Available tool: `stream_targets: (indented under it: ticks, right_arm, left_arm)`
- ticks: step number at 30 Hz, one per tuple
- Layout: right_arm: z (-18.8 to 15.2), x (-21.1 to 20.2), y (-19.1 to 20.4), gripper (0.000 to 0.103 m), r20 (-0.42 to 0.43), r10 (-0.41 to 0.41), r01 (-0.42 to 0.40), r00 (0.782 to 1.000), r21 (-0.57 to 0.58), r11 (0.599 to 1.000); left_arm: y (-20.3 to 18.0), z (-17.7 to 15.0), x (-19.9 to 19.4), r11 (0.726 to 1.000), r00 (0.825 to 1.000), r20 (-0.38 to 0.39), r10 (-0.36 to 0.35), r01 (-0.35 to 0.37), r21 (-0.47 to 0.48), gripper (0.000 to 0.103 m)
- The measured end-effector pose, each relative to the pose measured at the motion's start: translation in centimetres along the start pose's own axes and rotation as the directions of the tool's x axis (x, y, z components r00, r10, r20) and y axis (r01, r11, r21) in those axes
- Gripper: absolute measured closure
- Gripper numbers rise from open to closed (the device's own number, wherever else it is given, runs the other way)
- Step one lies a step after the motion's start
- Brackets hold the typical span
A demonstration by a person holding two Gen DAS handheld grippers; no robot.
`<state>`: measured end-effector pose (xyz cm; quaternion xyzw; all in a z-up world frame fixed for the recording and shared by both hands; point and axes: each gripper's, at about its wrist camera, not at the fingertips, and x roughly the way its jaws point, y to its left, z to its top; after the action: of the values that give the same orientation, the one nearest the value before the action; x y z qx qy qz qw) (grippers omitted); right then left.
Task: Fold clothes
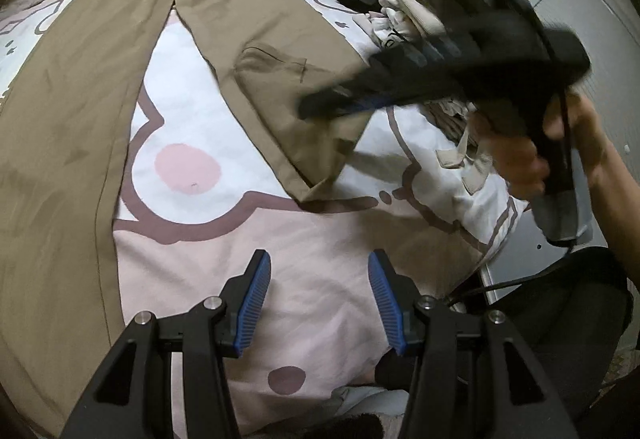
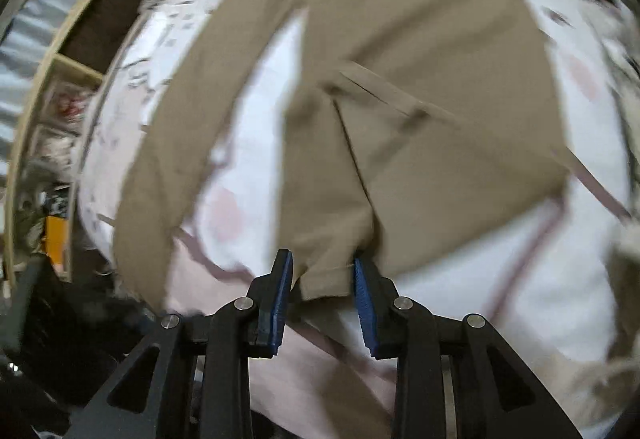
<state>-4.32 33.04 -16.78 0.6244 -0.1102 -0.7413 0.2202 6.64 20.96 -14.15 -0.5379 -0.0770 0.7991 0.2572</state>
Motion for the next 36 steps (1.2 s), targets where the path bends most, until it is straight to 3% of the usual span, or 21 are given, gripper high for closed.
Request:
stream_targets:
  ticks: [4, 7, 8, 11, 15, 18, 22, 27, 32, 35, 36]
  right_arm:
    - [2.7, 1.2, 2.7, 0.072, 0.018, 0.117, -0.117, 0.993, 0.001, 0.993]
    - [3.7, 0.7, 3.9, 0.072, 0.033, 0.258, -0.258, 0.966, 0.014, 0.966]
    - [4.1, 0.5, 4.3, 0.072, 0.045, 0.268, -0.268, 0.962, 0.014, 0.963]
    - [5.0, -1.3, 2.9, 0.072, 0.115, 0.217, -0.222, 0.969, 0.035, 0.974]
    - [5.0, -2.5, -3.0, 0.072, 0.175, 0.148, -0.187, 0.973, 0.230, 0.955]
    - [4.9, -2.6, -7.3, 0.071, 0.202, 0.110, -0.180, 0.973, 0.368, 0.912]
    - [5.1, -1.4, -10.0, 0.071, 0.192, 0.077, -0.154, 0.978, 0.428, 0.891]
    - [5.4, 1.0, -10.1, 0.071, 0.147, 0.131, -0.183, 0.980, 0.432, 0.883]
    - [5.7, 2.3, -9.7, 0.071, 0.126, 0.131, -0.172, 0.983, 0.407, 0.897]
    - [6.5, 2.6, -8.3, 0.072, 0.110, 0.120, -0.151, 0.987, 0.337, 0.929]
    - [6.6, 2.5, -7.7, 0.077, 0.110, 0.117, -0.145, 0.987, 0.303, 0.942]
  left_arm:
    - [0.0, 0.0, -0.3, 1.000, 1.000, 0.021, -0.007, 0.007, 0.006, 0.053]
    - [0.0, 0.3, -0.2, 1.000, 0.999, 0.036, -0.017, 0.017, -0.002, 0.053]
    - [0.0, 0.5, -0.2, 1.000, 0.999, 0.042, -0.021, 0.022, -0.004, 0.053]
    - [-0.4, 1.1, -0.4, 0.999, 0.997, 0.068, -0.048, 0.049, -0.004, 0.053]
    - [-0.3, 1.8, 0.1, 0.994, 0.992, 0.079, -0.095, 0.098, -0.044, 0.053]
    - [-0.4, 2.4, 0.9, 0.998, 0.993, 0.101, -0.055, 0.059, -0.034, 0.053]
    - [-0.7, 3.2, 2.3, 0.998, 0.991, 0.132, 0.037, -0.043, 0.047, 0.053]
    - [-0.2, 3.2, 4.2, 0.988, 0.987, 0.114, 0.110, -0.121, 0.095, 0.053]
    - [0.0, 2.5, 5.3, 0.974, 0.980, 0.112, 0.165, -0.179, 0.135, 0.053]
    - [-0.2, 2.2, 5.4, 0.966, 0.975, 0.127, 0.180, -0.199, 0.162, 0.053]
    - [-0.2, 2.1, 5.4, 0.965, 0.975, 0.133, 0.180, -0.201, 0.167, 0.053]
